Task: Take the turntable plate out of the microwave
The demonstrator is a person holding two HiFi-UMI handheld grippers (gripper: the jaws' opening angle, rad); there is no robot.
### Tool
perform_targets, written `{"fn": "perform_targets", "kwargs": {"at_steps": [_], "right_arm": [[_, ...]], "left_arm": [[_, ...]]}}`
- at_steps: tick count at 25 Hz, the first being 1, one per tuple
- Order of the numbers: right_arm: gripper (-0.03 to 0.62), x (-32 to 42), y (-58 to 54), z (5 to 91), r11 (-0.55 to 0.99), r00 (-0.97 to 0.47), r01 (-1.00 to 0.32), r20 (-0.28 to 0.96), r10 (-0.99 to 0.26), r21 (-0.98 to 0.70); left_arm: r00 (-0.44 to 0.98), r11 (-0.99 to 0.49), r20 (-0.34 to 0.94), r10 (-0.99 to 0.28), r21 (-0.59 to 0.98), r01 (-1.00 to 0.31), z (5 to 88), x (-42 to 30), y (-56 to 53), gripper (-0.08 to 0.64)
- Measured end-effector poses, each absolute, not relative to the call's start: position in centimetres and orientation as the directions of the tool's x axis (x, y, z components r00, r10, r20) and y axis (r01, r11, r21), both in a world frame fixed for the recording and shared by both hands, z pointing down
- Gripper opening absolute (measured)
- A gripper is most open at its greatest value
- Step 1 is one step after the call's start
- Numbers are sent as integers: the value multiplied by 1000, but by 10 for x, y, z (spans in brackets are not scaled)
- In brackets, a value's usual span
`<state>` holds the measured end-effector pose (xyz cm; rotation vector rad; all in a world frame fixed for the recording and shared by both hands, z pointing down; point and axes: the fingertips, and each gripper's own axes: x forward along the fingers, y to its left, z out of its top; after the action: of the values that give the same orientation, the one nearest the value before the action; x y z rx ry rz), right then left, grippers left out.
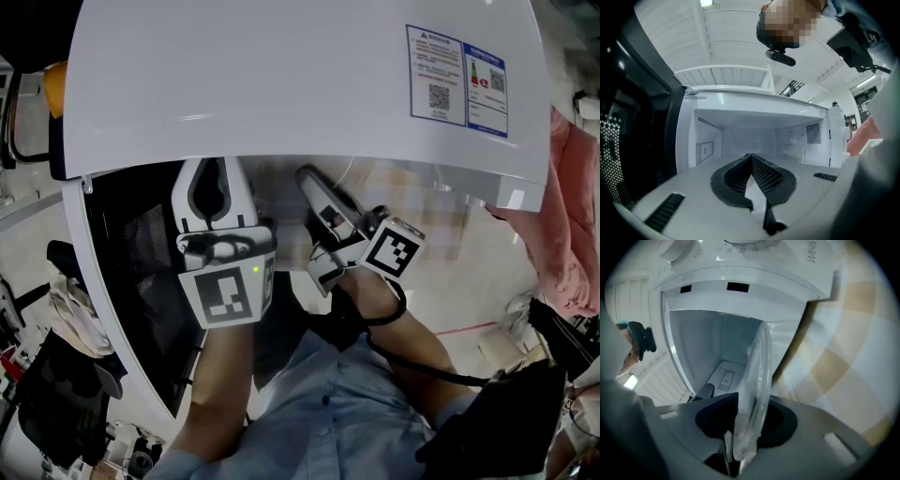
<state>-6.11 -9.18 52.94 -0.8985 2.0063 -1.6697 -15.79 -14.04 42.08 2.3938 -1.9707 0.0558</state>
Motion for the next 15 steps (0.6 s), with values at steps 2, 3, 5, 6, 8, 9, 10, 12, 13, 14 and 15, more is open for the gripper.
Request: {"fn": "perform_targets", "kwargs": {"at_steps": [2, 3, 5, 6, 8, 9, 10, 12, 13, 14, 15], "right_arm": [[126, -61, -100, 527, 105, -728, -220, 91, -680, -970], [130, -61, -104, 525, 115, -730, -214, 81, -678, -970], [134, -61, -110, 524, 120, -734, -202, 69, -676, -972], [135, -60, -111, 525, 116, -734, -195, 66, -676, -974], [135, -60, -112, 525, 107, -735, -186, 66, -675, -977], [135, -60, -113, 526, 103, -735, -184, 68, -675, -977], [135, -60, -114, 526, 99, -736, -182, 69, -674, -978], [137, -61, -116, 527, 95, -742, -170, 64, -668, -981], [159, -63, -118, 527, 93, -748, -160, 59, -662, -983], [175, -64, -118, 527, 89, -754, -152, 57, -654, -984], [175, -65, -119, 528, 81, -760, -148, 61, -647, -986]], "left_arm": [[189, -189, 53, -981, 10, -982, 420, -159, -142, 7], [189, -188, 53, -981, 10, -982, 420, -159, -142, 7], [188, -188, 55, -981, 10, -982, 420, -159, -143, 6], [188, -188, 57, -981, 9, -982, 420, -159, -143, 6], [185, -185, 58, -981, 9, -983, 420, -161, -144, 6], [184, -183, 58, -981, 9, -983, 420, -161, -144, 6], [182, -182, 58, -982, 9, -983, 419, -162, -144, 6], [181, -181, 61, -982, 8, -983, 419, -162, -145, 6], [181, -181, 64, -981, 8, -984, 419, -162, -144, 7], [180, -180, 66, -981, 8, -984, 418, -162, -144, 6], [180, -180, 67, -981, 8, -984, 418, -162, -144, 6]]}}
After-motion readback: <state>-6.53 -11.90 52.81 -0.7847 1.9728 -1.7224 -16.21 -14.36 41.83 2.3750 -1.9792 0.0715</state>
